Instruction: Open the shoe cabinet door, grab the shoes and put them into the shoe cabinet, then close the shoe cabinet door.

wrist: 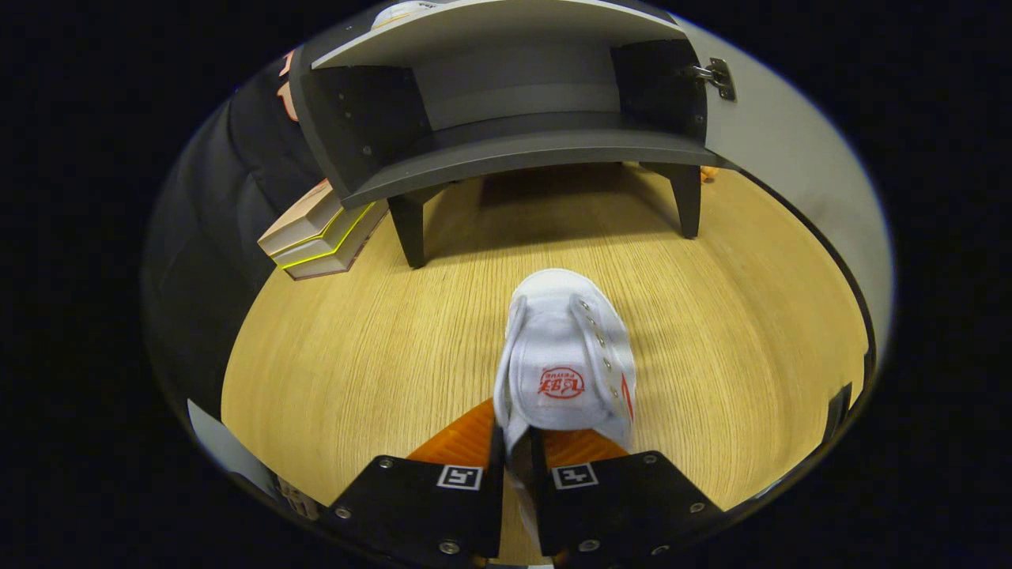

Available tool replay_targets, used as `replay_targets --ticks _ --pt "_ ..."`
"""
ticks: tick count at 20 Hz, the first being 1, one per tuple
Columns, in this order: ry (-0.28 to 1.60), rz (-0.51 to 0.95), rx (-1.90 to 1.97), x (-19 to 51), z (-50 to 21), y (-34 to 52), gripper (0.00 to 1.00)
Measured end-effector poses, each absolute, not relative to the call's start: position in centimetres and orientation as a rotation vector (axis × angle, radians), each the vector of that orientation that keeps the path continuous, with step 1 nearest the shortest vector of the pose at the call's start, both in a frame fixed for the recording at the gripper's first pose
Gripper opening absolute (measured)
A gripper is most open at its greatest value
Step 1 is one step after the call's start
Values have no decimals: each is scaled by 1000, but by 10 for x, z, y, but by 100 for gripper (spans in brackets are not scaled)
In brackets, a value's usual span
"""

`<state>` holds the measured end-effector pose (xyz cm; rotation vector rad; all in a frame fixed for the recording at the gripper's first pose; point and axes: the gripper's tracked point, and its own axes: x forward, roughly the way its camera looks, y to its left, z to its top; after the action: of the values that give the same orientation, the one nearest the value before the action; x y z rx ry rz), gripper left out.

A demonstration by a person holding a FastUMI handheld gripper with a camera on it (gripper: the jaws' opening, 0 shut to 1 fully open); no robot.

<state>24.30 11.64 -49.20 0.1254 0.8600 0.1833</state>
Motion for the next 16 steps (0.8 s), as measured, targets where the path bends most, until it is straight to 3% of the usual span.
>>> replay_targets --ticks 5,11,16 --pt "804 160 131 246 -478 104 2" --pt "786 158 109 240 -453 101 1" --pt "714 143 120 235 -389 89 1"
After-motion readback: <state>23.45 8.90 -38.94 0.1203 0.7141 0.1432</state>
